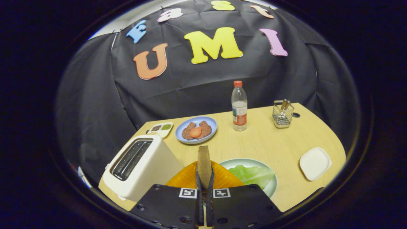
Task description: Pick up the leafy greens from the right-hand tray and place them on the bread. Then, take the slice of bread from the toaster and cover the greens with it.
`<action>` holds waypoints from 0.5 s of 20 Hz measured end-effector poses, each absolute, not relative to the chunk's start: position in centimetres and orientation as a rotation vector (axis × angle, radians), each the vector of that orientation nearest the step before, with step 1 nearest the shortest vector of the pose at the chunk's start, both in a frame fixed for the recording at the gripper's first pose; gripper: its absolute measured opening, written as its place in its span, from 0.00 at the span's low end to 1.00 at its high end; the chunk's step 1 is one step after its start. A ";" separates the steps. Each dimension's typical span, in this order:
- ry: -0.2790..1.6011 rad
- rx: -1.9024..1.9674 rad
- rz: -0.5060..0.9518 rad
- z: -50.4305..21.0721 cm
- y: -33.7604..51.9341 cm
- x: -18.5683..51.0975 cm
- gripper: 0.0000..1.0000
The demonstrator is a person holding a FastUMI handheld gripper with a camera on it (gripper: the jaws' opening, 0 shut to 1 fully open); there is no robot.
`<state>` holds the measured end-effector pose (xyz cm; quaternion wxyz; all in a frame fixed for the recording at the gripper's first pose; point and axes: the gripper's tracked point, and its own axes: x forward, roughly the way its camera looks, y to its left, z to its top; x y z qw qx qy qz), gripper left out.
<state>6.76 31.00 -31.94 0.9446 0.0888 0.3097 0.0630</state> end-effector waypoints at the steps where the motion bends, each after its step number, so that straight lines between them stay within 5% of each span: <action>1: 0.636 0.190 0.121 -32.5 30.7 6.9 0.03; 5: 0.669 0.205 0.121 -34.6 29.4 6.9 0.05; 10: 0.649 0.144 0.113 -35.2 27.1 6.9 0.21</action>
